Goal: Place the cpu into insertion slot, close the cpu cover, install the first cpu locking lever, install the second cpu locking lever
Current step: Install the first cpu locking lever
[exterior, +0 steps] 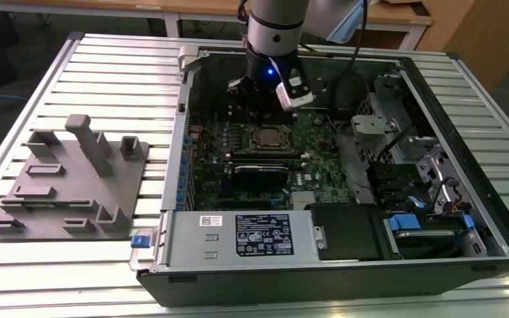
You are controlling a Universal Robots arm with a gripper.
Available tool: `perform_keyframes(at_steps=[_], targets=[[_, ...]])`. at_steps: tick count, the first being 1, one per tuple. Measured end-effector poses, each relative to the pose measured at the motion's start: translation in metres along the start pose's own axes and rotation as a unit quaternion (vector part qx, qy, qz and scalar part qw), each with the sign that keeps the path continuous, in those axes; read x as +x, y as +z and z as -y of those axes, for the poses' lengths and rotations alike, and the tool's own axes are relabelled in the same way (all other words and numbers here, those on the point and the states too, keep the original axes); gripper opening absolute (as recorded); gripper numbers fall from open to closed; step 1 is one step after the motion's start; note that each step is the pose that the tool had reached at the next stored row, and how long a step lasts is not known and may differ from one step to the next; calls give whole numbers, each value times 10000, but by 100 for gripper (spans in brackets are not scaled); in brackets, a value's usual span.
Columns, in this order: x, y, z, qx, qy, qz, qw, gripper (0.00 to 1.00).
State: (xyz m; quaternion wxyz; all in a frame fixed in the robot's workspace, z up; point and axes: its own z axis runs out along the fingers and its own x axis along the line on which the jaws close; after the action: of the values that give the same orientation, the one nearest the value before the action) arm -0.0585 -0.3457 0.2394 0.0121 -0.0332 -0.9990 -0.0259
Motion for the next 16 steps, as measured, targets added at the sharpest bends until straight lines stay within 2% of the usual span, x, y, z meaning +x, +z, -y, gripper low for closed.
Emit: perform_keyframes(at_steps=[5,12,16], targets=[[0,0,0,2,-122,-6,9999,10],[0,0,0,2,-125,-6,9999,10],[0,2,0,4,-124,-44,9999,10]])
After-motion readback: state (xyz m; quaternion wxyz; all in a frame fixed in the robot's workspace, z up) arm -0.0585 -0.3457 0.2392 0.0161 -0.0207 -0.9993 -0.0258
